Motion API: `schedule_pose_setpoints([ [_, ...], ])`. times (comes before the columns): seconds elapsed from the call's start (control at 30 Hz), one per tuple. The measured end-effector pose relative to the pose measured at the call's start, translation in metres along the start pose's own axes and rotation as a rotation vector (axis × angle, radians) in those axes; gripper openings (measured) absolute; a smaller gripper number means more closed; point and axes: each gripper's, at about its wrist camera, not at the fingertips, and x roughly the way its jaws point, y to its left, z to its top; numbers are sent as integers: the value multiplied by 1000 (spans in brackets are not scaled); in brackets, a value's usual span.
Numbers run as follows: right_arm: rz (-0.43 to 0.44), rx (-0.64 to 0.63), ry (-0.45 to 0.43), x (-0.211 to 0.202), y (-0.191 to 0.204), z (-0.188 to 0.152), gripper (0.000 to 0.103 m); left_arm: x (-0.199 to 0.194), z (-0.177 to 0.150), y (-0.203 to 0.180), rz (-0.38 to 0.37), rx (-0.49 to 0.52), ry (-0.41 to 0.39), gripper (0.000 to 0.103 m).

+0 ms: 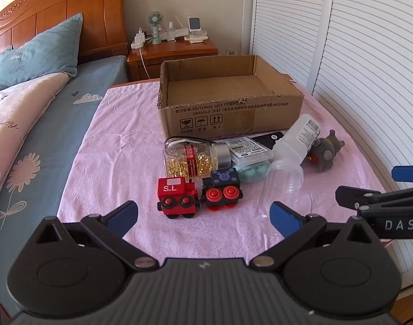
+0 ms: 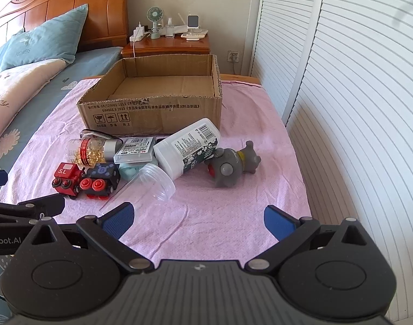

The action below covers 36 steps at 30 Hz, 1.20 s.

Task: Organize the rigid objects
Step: 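Reach the left gripper to the gold-capsule jar while the right gripper approaches the clear cup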

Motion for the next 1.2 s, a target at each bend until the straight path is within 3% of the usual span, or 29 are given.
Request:
schedule_pose_setpoints([
  [0.23, 36, -31, -3, 12, 1, 1, 103, 12, 1, 10, 5, 1, -20, 102],
  [0.53, 236, -88, -5, 42, 5, 1, 103, 29, -2, 25, -11, -1, -33, 102],
  [0.83, 357, -186, -21, 70, 17, 14, 103, 47, -9, 47, -29, -34, 22, 102],
  [1.2, 451, -201, 56, 95, 17, 22, 103, 67, -11, 61, -47, -79, 93, 102],
])
